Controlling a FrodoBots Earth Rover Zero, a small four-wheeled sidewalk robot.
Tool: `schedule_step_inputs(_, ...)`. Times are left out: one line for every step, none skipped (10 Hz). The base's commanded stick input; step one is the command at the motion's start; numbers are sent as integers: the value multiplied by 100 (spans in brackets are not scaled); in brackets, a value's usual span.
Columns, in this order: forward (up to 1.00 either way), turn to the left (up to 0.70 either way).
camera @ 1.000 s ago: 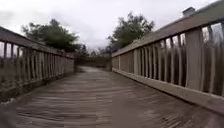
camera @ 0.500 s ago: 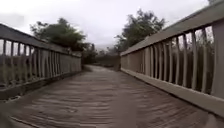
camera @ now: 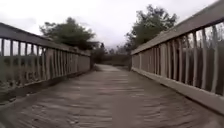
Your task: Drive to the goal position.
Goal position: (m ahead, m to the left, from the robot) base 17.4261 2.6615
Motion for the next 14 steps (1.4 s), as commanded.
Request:
schedule_step_inputs(50,0)
schedule_step_inputs(50,0)
schedule_step_inputs(50,0)
schedule_step_inputs(50,0)
schedule_step_inputs(50,0)
schedule_step_inputs(50,0)
schedule_step_inputs(50,0)
schedule_step_inputs(50,0)
schedule_step_inputs(50,0)
schedule_step_inputs(50,0)
schedule_step_inputs(50,0)
schedule_step_inputs(50,0)
schedule_step_inputs(50,0)
schedule_step_inputs(50,0)
